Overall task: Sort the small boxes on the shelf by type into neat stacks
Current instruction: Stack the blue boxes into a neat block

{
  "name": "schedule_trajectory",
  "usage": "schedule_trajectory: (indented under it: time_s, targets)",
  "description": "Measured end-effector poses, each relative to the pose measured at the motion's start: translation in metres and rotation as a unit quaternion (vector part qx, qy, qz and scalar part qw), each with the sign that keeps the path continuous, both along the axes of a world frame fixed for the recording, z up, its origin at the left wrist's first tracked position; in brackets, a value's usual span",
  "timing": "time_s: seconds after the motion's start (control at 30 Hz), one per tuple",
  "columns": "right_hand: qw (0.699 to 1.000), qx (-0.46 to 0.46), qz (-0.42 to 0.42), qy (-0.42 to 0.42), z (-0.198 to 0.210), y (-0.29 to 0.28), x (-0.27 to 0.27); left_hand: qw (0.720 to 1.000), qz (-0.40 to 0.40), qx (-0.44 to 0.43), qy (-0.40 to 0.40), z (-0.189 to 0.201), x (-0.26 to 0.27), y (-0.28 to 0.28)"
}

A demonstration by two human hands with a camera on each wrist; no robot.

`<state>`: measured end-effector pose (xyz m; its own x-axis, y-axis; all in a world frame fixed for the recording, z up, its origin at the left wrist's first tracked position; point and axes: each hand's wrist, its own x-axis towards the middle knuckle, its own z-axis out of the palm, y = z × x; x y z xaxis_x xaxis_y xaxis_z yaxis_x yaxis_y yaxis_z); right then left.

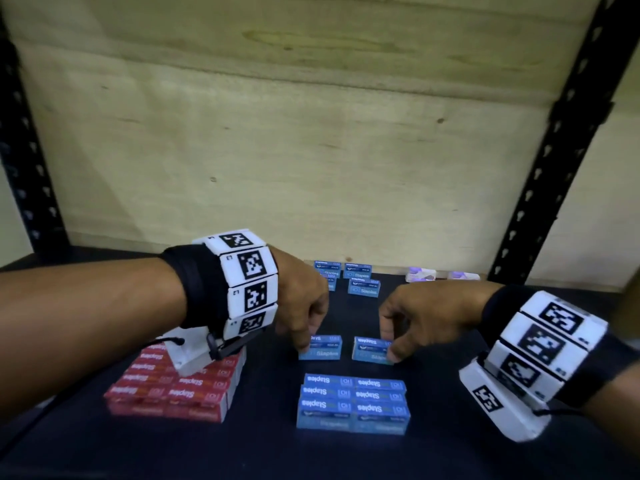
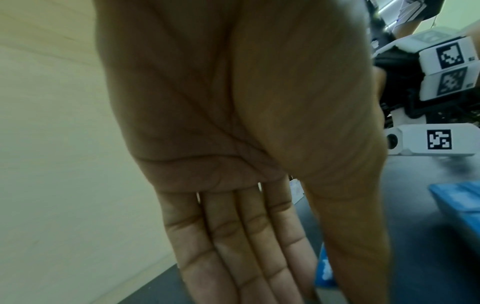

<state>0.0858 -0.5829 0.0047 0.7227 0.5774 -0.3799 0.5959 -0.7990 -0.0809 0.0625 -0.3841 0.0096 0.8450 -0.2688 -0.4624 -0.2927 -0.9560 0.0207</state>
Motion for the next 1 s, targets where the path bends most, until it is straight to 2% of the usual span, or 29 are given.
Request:
schedule_trajectory:
  time_s: [0.37,0.6,1.0]
  targets:
    - [1.0,-0.021,-0.02,0.007,0.004,-0.016,-0.04,1.0,0.004,-0.009,0.024,0.001,-0.042,-0.008]
    - [0.997,-0.022,-0.033,0.062,0.013,-0.017,-0.061,0.997,-0.022,-0.005,0.072,0.007,-0.065,-0.013]
    - [0.999,-0.027,-0.009,0.022,-0.005,0.0,-0.073,1.0,0.01,-0.01,0.01,-0.013,-0.076,-0.024]
